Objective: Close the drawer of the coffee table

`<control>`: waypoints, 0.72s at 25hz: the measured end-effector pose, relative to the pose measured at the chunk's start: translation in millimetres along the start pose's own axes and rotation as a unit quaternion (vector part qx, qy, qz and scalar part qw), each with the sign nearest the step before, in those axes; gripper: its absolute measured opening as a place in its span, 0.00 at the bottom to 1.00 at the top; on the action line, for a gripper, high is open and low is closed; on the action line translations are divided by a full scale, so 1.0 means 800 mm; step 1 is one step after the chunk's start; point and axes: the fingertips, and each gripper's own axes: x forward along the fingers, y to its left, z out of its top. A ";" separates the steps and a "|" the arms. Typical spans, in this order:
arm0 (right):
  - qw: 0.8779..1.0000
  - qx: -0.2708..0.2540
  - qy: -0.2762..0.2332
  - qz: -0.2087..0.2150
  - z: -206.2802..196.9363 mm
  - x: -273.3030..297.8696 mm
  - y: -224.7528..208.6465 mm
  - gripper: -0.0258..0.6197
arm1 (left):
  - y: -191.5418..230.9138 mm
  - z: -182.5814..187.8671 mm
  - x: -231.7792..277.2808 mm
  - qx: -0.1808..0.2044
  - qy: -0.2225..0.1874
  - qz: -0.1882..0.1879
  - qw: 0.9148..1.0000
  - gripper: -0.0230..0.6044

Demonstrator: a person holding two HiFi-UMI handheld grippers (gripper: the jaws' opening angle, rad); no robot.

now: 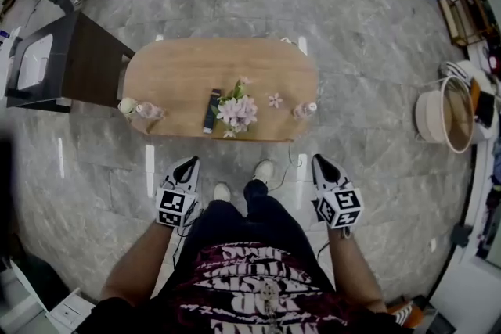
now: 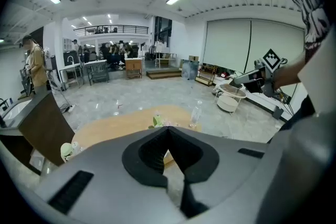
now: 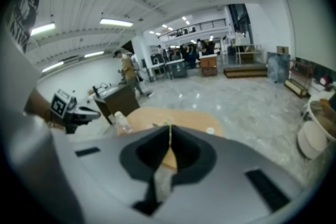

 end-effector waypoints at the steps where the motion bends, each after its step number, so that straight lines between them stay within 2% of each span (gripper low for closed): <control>1: 1.000 -0.011 0.016 0.008 -0.013 0.012 -0.010 0.09 | -0.002 -0.010 0.009 0.001 0.009 0.000 1.000 0.07; 4: 0.996 -0.054 0.060 0.034 -0.051 0.051 -0.031 0.09 | -0.002 -0.052 0.034 0.002 0.043 0.002 0.999 0.07; 8: 0.987 -0.106 0.099 0.070 -0.111 0.109 -0.040 0.09 | 0.006 -0.120 0.072 0.029 0.088 -0.004 0.996 0.07; 12: 0.973 -0.146 0.144 0.105 -0.194 0.153 -0.044 0.09 | -0.003 -0.210 0.111 -0.002 0.118 -0.004 0.993 0.07; 16: 0.964 -0.162 0.173 0.117 -0.274 0.210 -0.053 0.09 | 0.015 -0.294 0.171 -0.003 0.132 0.003 0.991 0.07; 18: 0.956 -0.175 0.200 0.127 -0.322 0.224 -0.062 0.09 | 0.021 -0.333 0.199 -0.008 0.150 0.003 0.989 0.07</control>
